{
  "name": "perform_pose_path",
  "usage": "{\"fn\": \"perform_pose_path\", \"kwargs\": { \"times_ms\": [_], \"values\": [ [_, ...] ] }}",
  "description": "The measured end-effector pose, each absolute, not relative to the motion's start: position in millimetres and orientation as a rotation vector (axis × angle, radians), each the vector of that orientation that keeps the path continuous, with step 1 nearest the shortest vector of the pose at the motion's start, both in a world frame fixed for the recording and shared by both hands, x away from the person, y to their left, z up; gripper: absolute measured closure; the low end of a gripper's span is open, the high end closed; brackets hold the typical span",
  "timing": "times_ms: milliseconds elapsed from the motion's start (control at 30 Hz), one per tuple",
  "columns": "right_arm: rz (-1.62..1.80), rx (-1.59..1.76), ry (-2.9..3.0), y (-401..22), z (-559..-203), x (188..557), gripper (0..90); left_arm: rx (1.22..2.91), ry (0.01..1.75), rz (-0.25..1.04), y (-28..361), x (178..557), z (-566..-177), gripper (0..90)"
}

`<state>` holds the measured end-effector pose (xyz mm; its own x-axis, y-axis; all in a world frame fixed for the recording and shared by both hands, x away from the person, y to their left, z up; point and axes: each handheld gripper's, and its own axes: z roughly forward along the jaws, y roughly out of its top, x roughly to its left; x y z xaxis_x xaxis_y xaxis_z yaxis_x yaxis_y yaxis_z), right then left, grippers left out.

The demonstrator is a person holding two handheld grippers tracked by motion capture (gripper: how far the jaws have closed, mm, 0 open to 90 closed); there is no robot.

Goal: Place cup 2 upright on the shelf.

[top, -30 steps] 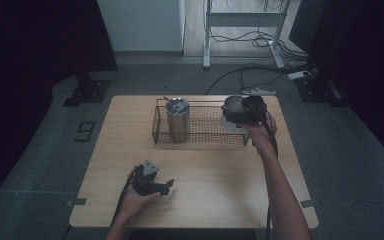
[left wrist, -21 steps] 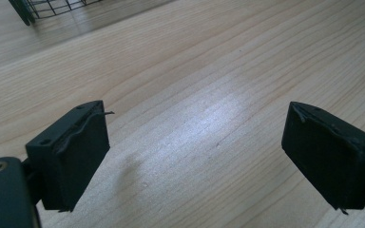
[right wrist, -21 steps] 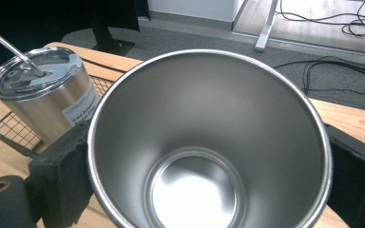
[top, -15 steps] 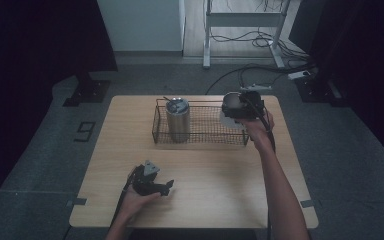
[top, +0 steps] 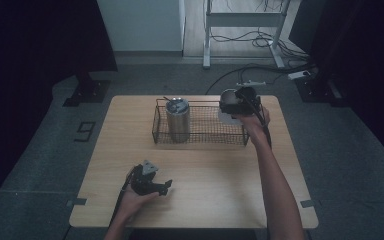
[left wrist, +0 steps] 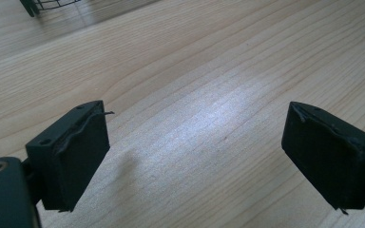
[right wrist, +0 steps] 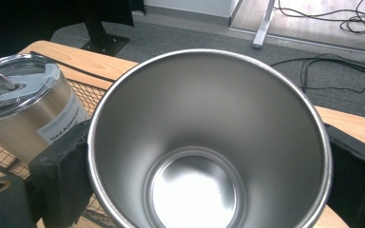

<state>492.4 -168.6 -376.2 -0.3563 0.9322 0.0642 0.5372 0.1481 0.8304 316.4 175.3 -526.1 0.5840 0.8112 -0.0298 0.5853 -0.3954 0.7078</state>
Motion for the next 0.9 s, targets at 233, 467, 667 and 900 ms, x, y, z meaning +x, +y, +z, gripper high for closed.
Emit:
{"fn": "perform_pose_path", "kwargs": {
  "times_ms": [233, 467, 667, 900],
  "values": [
    [1.095, 1.406, 1.955, -169, -375, 501, 6.3, 2.124, 1.108, 0.425, 176, 317, -526, 8.7],
    [1.095, 1.407, 1.96, -166, -376, 508, 6.3, 2.108, 1.104, 0.41, 177, 316, -524, 8.7],
    [1.107, 1.41, 1.962, -164, -379, 514, 6.3, 2.118, 1.107, 0.413, 176, 316, -525, 8.7],
    [1.112, 1.422, 1.964, -163, -388, 524, 6.3, 2.127, 1.106, 0.399, 175, 316, -527, 8.7]
  ]
}}
